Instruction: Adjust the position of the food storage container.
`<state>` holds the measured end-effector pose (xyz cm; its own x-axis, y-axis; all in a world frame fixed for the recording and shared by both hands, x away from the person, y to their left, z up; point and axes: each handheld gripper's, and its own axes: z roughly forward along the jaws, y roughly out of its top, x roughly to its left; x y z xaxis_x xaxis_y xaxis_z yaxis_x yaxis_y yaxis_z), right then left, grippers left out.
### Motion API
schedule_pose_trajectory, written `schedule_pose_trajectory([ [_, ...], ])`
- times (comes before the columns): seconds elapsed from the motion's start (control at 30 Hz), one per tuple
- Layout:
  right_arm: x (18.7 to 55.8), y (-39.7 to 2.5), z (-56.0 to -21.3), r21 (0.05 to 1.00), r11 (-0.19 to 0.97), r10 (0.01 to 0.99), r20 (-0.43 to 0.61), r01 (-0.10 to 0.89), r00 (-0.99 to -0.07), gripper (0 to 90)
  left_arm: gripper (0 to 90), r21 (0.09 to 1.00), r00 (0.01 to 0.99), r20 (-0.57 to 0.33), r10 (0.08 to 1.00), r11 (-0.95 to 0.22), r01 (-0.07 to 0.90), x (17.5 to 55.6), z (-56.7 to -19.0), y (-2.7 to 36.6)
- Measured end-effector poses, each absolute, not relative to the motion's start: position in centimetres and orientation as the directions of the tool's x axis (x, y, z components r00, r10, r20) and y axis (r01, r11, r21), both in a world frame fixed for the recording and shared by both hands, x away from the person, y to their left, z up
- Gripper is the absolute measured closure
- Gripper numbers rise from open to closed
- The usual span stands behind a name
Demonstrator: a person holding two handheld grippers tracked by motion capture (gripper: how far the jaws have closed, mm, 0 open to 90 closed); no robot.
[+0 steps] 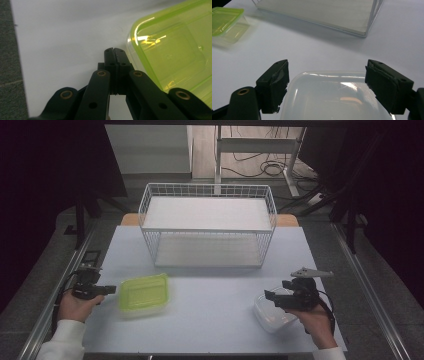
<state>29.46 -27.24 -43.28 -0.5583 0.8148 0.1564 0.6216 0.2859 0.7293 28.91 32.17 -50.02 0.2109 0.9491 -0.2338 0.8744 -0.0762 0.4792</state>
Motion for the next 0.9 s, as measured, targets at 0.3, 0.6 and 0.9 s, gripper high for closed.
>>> schedule_pose_trajectory([
  [0.3, 29.4, -27.3, -43.3, 0.730, 0.288, 0.814, 0.154, 0.620, -0.560, 19.6, 90.0, 0.470, 0.244, -0.250, 0.937, -0.103, 0.877, 29.3, -50.3, 30.8],
  [0.6, 29.4, -27.1, -43.2, 0.728, 0.291, 0.812, 0.156, 0.621, -0.563, 19.6, 90.0, 0.467, 0.281, -0.269, 0.921, -0.130, 0.874, 29.9, -50.4, 28.8],
  [0.9, 29.2, -26.7, -42.8, 0.733, 0.293, 0.808, 0.154, 0.614, -0.569, 19.6, 90.0, 0.470, 0.327, -0.278, 0.903, -0.169, 0.866, 30.7, -50.4, 26.2],
])
